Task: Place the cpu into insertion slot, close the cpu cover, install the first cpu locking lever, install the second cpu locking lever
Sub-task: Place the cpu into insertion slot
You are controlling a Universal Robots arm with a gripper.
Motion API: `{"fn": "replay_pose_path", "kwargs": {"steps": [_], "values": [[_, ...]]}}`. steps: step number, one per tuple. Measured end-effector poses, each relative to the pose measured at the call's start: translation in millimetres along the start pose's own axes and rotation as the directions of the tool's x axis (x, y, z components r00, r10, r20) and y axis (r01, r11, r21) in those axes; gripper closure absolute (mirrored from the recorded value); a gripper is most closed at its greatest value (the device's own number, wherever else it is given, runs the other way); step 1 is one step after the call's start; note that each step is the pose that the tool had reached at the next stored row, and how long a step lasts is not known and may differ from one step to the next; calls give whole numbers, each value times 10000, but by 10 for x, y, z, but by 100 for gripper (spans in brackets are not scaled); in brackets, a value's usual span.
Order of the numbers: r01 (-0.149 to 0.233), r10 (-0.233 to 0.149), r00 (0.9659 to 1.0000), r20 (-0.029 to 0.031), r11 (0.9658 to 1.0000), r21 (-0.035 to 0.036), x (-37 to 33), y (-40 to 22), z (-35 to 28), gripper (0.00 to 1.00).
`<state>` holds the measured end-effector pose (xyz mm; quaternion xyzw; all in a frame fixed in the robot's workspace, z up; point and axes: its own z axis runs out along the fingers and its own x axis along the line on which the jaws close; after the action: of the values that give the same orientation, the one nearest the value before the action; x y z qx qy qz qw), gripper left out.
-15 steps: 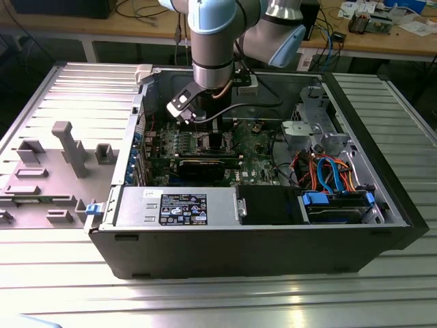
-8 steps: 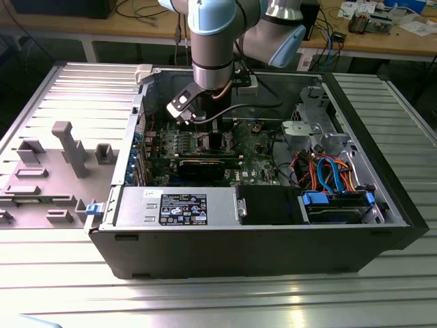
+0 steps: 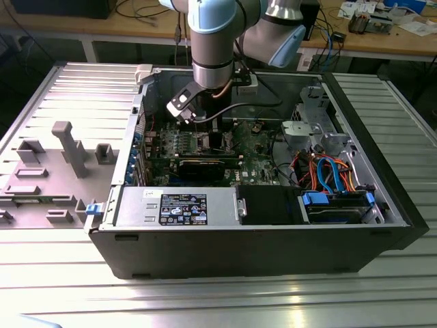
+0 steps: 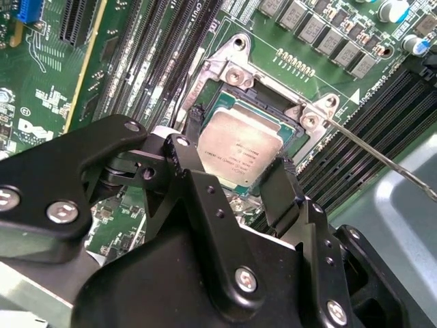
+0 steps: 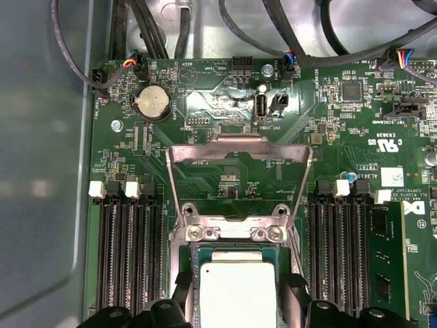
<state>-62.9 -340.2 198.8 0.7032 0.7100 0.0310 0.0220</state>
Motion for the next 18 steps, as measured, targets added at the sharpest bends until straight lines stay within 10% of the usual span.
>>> {"fn": "replay_pose_path", "kwargs": {"steps": [18], "values": [[0, 0, 10000, -35, 10000, 1, 25, 1, -7, 38]]}}
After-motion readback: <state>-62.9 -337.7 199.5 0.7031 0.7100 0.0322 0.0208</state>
